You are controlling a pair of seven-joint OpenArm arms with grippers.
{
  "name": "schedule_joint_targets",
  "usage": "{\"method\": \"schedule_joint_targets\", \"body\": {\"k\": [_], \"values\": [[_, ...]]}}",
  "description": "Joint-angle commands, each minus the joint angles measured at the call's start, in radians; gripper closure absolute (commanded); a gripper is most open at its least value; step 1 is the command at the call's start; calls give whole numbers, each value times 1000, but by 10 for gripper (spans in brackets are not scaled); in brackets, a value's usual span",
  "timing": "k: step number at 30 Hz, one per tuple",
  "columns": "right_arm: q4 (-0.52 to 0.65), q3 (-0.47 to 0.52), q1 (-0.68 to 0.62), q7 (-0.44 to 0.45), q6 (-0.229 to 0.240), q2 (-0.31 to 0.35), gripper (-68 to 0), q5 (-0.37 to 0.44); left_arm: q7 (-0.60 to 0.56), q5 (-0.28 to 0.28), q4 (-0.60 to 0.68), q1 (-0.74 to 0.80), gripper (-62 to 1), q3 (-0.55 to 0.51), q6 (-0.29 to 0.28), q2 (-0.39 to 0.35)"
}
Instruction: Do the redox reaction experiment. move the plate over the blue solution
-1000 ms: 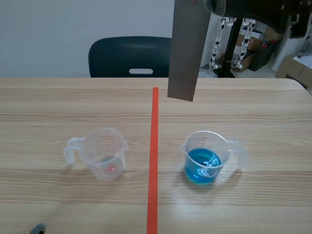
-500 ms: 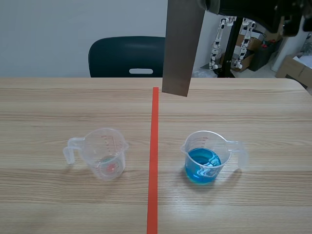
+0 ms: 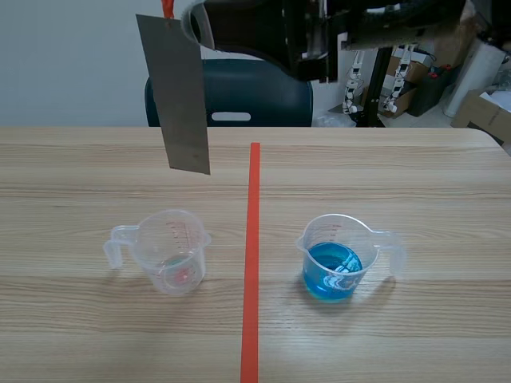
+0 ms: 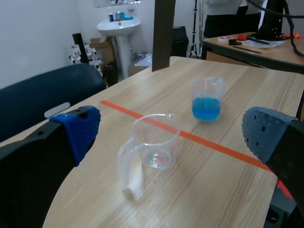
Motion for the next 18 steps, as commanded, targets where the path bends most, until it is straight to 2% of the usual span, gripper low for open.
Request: {"method": "schedule_joint_targets", "body": {"k": [1,6,10,12,18], "values": [[3,12,14,14,3,16,-6,15,29,-38,22,-14,-623,-6,-1,-28],[3,12,14,-6,27,47,-7,37,114,-136,77,-18,-611,-6,-1,-133],[3,24,14,5,78,126,-7,106,109,-195,78,-27,-555,-8,-1,-145],[3,37,14,18,105,171,-7,128,110,-195,78,-40,-538,-8,-1,-145],[3,58,14,45,105,325,-7,190,114,-193,107,-102,-535,-8,-3,-144]]}}
